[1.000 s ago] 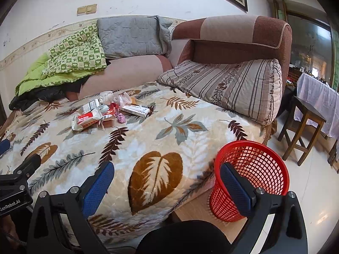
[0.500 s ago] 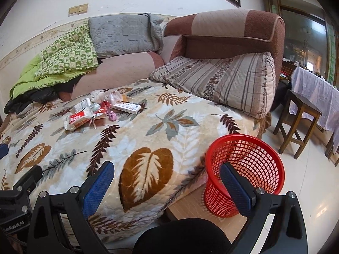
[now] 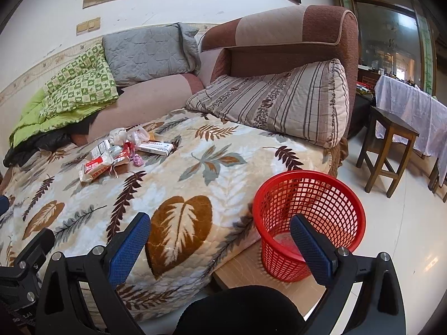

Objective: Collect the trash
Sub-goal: 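Move both tools toward the pile of trash on the bed, then close the left tool on the white-red sachet while the right tool grasps the red chick-logo box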

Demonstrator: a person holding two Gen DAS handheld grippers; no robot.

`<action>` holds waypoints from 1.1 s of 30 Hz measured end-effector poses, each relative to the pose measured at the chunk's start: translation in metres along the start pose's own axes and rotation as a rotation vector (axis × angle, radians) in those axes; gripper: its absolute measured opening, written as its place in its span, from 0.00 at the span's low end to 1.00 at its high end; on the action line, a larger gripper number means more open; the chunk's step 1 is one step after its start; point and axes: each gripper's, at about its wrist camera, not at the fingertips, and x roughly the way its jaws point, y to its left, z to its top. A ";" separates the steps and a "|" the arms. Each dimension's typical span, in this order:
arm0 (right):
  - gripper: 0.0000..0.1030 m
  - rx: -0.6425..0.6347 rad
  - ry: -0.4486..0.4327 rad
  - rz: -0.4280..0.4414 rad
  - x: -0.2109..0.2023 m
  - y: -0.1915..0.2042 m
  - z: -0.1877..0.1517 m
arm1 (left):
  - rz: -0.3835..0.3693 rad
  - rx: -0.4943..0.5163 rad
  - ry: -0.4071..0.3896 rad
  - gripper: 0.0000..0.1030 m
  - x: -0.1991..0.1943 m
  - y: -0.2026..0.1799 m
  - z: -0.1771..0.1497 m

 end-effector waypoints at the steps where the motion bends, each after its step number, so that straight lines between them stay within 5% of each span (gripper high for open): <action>1: 0.99 0.000 -0.001 0.003 -0.001 0.000 0.000 | 0.002 -0.002 0.001 1.00 -0.001 0.000 0.001; 7: 0.99 -0.008 0.007 0.032 0.002 0.004 0.002 | -0.020 -0.056 0.048 1.00 0.005 0.036 0.010; 13: 0.97 -0.049 0.073 0.164 0.030 0.027 0.028 | -0.034 -0.307 0.155 1.00 0.051 0.129 0.018; 16: 0.89 -0.093 0.126 0.255 0.053 0.048 0.045 | -0.050 -0.385 0.196 0.84 0.084 0.161 0.011; 18: 0.83 -0.099 0.194 0.332 0.075 0.063 0.054 | -0.073 -0.424 0.262 0.61 0.114 0.176 0.004; 19: 0.81 -0.097 0.221 0.364 0.085 0.068 0.057 | -0.101 -0.456 0.304 0.57 0.133 0.185 0.000; 24: 0.64 -0.002 0.352 0.548 0.145 0.105 0.070 | -0.134 -0.542 0.378 0.52 0.197 0.207 -0.001; 33: 0.51 0.182 0.481 0.659 0.253 0.164 0.081 | -0.135 -0.497 0.332 0.52 0.256 0.198 0.016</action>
